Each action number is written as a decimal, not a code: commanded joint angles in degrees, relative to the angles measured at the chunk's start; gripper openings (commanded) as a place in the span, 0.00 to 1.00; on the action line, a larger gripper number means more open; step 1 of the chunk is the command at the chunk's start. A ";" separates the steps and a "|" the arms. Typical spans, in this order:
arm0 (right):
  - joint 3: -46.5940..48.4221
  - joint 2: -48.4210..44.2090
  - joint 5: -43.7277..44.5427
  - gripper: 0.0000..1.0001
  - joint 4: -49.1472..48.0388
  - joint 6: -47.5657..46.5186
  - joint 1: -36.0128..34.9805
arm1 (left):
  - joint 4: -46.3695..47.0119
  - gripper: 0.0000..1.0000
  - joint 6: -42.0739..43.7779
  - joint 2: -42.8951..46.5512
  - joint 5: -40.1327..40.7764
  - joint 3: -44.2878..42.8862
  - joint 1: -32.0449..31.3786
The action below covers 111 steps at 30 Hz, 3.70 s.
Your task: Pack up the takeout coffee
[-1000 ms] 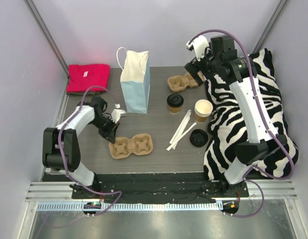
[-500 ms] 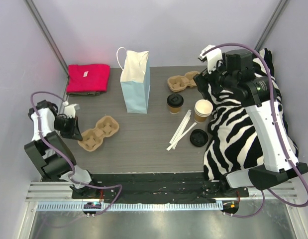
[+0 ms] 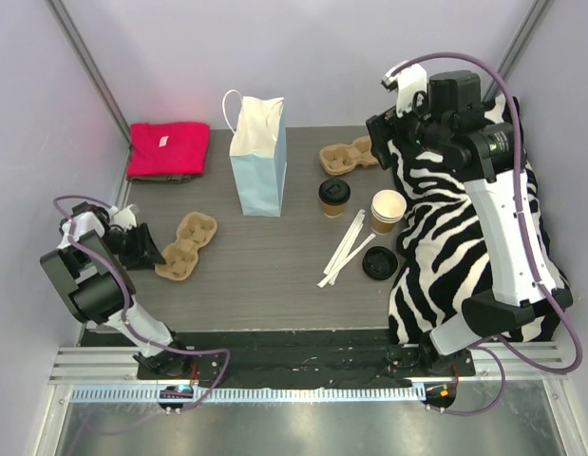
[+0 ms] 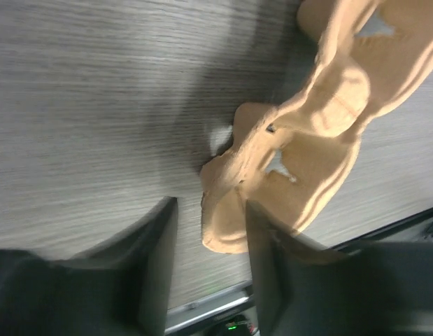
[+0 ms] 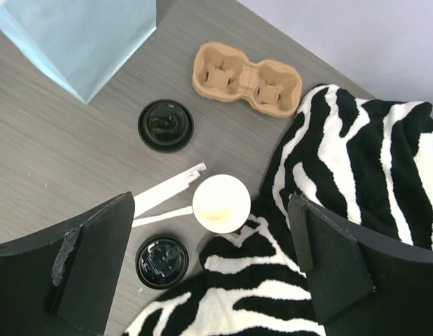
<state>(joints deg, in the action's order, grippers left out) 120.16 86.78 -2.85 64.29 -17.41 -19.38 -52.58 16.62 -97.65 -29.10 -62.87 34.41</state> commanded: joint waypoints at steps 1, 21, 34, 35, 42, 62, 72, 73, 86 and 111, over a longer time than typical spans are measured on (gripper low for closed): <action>3.69 -1.34 -0.13 1.00 2.77 3.87 0.04 | 0.99 0.63 0.51 3.94 -5.69 0.55 2.32; 7.63 -1.53 -6.90 1.00 -1.36 10.91 0.04 | 8.88 1.00 9.39 42.37 -17.70 -15.42 -23.27; 7.72 3.03 -6.98 1.00 -1.28 11.78 0.30 | 13.19 0.85 23.09 18.47 10.55 -28.09 -55.94; 8.33 3.39 -7.34 1.00 -1.27 12.05 0.39 | 15.20 0.84 23.45 17.76 12.12 -27.83 -56.38; 9.30 5.41 -7.78 1.00 -1.19 12.31 0.65 | 19.53 0.80 27.67 11.96 14.16 -27.22 -57.00; 14.05 7.17 -11.82 1.00 -3.73 16.27 0.92 | 16.28 0.19 31.72 11.77 13.01 -24.85 -60.87; 16.86 7.08 -7.00 1.00 -8.56 8.38 0.92 | 6.18 0.00 29.60 24.07 8.54 -18.70 -65.43; 17.04 7.08 -7.08 1.00 -9.27 7.31 0.92 | 3.56 0.00 29.96 26.08 8.54 -17.56 -67.09; 17.56 11.56 -26.14 0.99 -6.99 4.84 0.13 | -13.67 0.00 27.84 36.12 0.11 -16.23 -72.82; 15.28 22.81 -23.61 0.85 4.35 -6.15 -17.45 | -18.79 0.00 31.37 40.08 -2.45 -10.87 -74.14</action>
<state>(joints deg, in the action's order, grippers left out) 135.70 110.17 -28.14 68.84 -22.68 -35.22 -71.42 49.74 -57.69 -30.70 -75.61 -39.33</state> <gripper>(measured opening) 0.863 0.014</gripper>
